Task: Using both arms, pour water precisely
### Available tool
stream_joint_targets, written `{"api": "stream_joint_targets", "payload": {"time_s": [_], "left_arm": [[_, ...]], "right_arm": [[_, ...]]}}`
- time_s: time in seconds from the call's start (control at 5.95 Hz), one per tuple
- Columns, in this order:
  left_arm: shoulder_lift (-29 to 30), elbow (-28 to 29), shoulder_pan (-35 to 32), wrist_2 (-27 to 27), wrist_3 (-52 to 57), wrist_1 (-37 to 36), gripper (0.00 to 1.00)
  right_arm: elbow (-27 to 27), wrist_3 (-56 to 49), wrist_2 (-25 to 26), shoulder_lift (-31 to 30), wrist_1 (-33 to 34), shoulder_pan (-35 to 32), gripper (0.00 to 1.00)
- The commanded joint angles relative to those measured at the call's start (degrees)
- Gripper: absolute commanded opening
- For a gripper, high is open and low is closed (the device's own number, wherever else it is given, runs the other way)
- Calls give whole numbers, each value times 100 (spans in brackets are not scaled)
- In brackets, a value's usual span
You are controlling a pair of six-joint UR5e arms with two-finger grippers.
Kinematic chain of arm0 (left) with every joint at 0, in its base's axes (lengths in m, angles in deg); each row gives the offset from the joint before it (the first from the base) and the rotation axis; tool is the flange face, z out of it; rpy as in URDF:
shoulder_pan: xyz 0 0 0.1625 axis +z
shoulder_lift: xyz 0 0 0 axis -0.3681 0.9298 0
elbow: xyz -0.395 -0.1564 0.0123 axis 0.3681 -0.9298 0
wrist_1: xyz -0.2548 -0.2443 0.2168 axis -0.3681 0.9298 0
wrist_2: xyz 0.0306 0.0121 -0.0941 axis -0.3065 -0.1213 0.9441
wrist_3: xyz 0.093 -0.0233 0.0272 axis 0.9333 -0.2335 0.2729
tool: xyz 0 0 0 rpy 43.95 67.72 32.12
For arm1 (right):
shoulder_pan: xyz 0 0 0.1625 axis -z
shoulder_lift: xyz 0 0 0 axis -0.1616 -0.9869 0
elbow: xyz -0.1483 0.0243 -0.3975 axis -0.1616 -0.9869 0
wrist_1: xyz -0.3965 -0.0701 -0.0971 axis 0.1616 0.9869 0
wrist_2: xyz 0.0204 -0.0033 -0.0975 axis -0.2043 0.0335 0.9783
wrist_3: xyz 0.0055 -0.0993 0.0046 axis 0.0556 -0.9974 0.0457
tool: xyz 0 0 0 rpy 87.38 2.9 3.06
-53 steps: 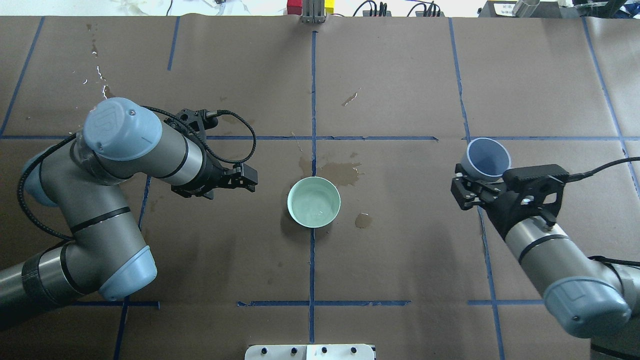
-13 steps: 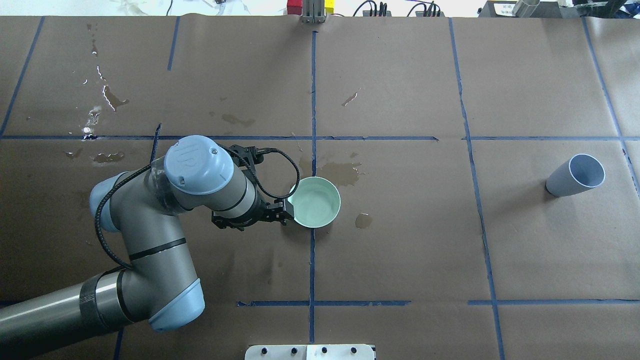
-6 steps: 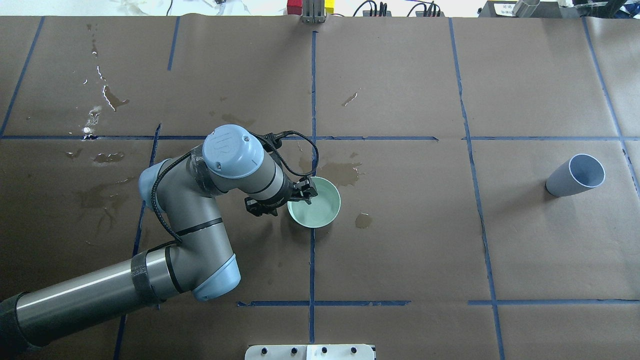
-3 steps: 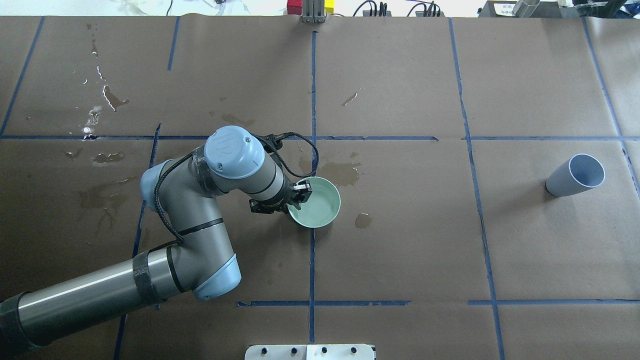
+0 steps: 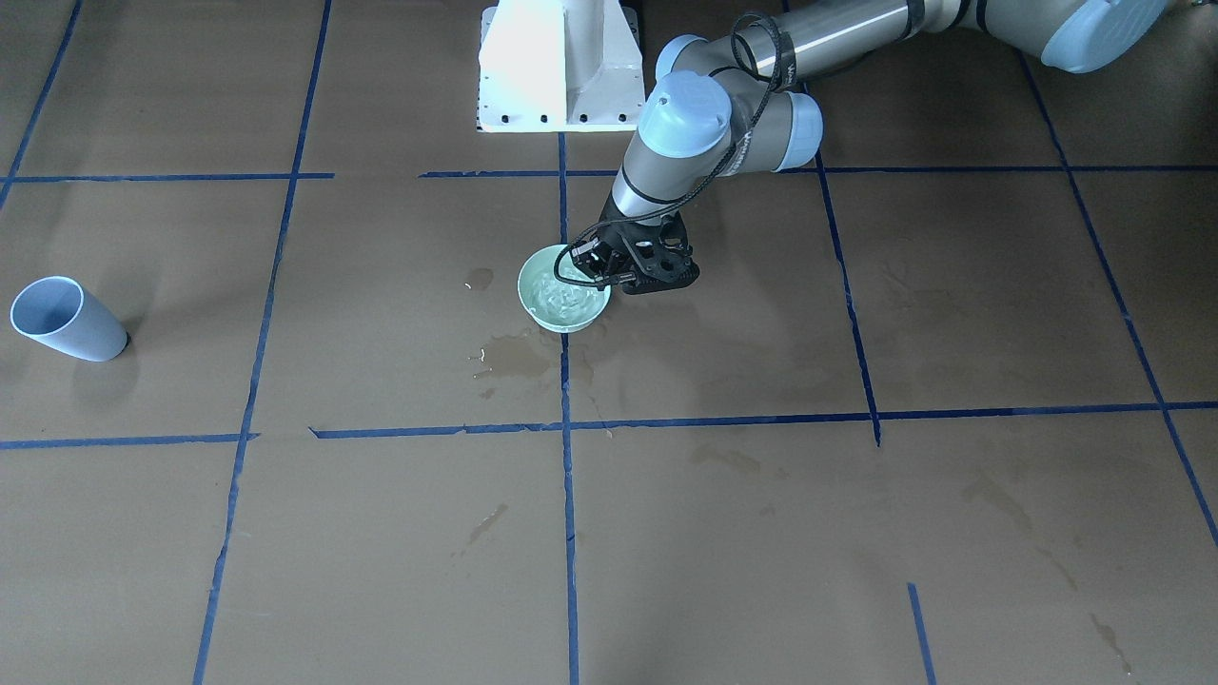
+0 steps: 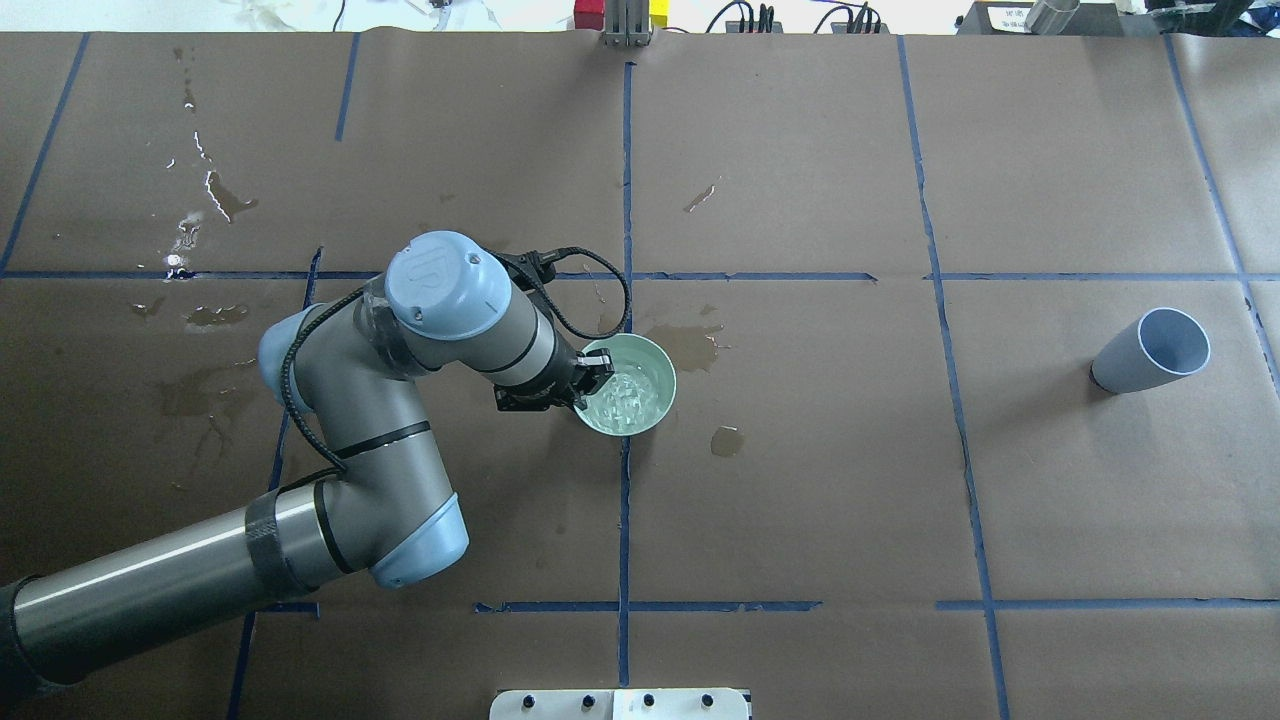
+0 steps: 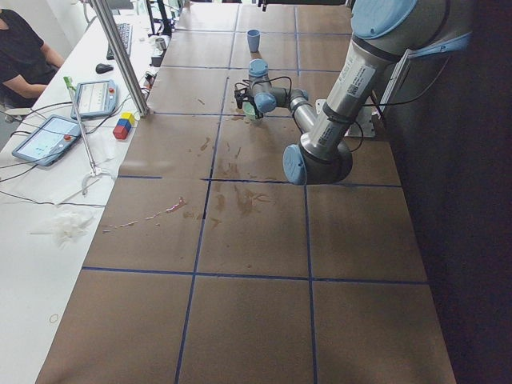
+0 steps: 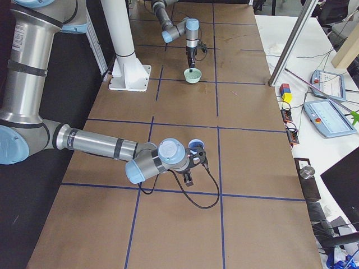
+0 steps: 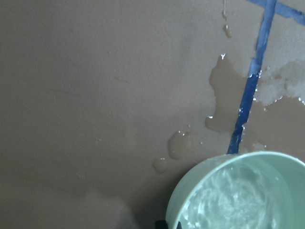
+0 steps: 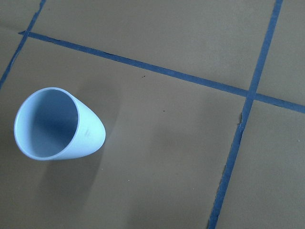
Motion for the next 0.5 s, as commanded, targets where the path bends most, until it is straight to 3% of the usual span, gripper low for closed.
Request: {"api": "stream_joint_targets", "payload": {"time_s": [0.0, 0.34], "left_arm": [[-585, -724, -210, 165, 81, 3, 0], [-1130, -1069, -455, 374, 929, -6, 0]], "right_arm": [[8, 0, 0, 0, 2, -3, 100], [17, 0, 0, 0, 2, -38, 100]]}}
